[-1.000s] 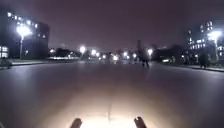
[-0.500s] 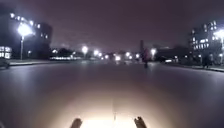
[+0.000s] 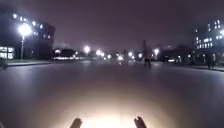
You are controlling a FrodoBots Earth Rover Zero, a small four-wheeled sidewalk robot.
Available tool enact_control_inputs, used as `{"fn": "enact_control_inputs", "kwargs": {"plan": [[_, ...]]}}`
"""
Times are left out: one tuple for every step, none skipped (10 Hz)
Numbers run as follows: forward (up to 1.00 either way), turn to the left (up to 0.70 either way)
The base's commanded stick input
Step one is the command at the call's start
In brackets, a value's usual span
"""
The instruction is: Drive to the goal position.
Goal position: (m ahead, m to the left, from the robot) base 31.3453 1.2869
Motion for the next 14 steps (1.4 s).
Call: {"fn": "enact_control_inputs", "kwargs": {"plan": [[1.0,0.0],[1.0,0.0],[1.0,-0.31],[1.0,-0.4],[1.0,-0.4],[1.0,-0.4],[1.0,-0.4],[1.0,-0.38],[1.0,-0.25],[1.0,-0.08],[1.0,0.0],[1.0,0.0],[1.0,0.0],[1.0,0.0]]}}
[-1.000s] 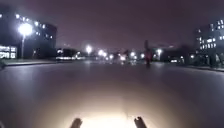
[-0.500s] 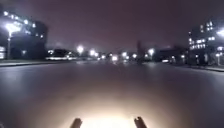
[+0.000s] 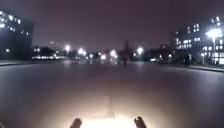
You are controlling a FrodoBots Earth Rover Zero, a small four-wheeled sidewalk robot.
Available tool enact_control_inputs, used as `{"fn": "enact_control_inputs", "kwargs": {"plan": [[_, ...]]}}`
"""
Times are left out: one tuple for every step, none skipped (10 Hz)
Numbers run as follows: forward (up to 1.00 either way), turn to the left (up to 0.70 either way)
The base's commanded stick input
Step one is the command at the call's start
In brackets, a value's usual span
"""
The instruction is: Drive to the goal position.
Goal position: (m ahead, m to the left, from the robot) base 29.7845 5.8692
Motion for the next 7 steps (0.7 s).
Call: {"fn": "enact_control_inputs", "kwargs": {"plan": [[1.0,0.0],[1.0,0.0],[1.0,0.0],[1.0,0.0],[1.0,0.0],[1.0,0.0],[1.0,0.0]]}}
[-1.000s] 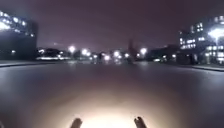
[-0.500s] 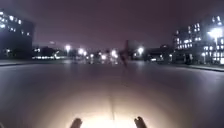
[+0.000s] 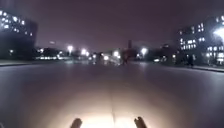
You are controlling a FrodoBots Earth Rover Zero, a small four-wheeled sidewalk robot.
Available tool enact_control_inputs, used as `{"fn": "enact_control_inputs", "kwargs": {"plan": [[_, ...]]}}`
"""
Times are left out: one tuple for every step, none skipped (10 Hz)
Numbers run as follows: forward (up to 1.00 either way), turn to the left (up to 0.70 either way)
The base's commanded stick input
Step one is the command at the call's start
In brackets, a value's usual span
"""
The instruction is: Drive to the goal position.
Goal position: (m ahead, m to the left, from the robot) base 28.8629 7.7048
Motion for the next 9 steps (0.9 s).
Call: {"fn": "enact_control_inputs", "kwargs": {"plan": [[1.0,0.0],[1.0,0.0],[1.0,0.0],[1.0,0.0],[1.0,0.0],[1.0,0.0],[1.0,0.0],[1.0,0.0],[1.0,0.0]]}}
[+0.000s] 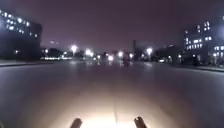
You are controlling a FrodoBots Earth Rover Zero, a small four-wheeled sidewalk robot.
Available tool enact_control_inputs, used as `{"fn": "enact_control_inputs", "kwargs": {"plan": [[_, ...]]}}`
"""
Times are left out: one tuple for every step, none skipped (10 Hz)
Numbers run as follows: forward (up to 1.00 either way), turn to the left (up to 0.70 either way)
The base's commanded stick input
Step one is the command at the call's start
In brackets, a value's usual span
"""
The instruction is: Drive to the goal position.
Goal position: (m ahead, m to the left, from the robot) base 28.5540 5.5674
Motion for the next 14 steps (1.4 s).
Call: {"fn": "enact_control_inputs", "kwargs": {"plan": [[1.0,0.0],[1.0,0.0],[1.0,0.0],[1.0,0.0],[1.0,0.0],[1.0,0.0],[1.0,0.0],[1.0,0.0],[1.0,0.0],[1.0,0.0],[1.0,0.0],[1.0,0.0],[1.0,0.0],[1.0,0.0]]}}
